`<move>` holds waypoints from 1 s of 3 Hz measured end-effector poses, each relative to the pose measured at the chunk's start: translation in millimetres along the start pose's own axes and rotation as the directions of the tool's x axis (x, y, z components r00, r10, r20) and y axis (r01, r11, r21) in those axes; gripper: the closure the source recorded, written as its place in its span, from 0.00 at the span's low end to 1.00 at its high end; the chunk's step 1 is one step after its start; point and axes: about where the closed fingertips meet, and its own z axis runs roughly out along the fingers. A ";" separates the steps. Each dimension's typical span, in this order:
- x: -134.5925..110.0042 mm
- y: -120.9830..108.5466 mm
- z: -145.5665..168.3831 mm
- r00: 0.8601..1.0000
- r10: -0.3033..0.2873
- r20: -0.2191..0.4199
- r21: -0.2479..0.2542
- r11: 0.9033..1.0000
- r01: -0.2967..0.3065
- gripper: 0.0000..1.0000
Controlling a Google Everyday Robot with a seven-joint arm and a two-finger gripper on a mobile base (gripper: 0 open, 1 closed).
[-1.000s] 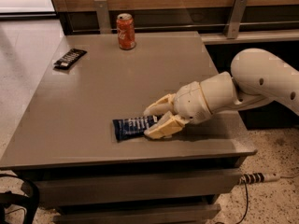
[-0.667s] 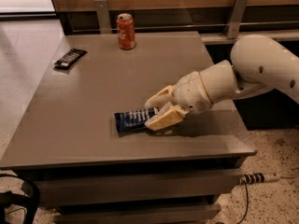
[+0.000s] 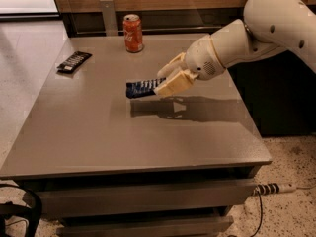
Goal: Move rxbar blueberry near rxbar chocolate
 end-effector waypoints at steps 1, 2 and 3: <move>-18.8 -39.9 9.8 1.000 0.006 0.029 0.038 0.999 -0.008 1.00; -29.1 -68.2 29.4 0.999 0.009 0.044 0.084 0.996 -0.013 1.00; -41.3 -98.4 63.5 1.000 0.016 -0.004 0.184 0.983 -0.015 1.00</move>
Offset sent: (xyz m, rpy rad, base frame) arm 0.1243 0.0498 0.0065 0.0650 -0.1086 -0.1619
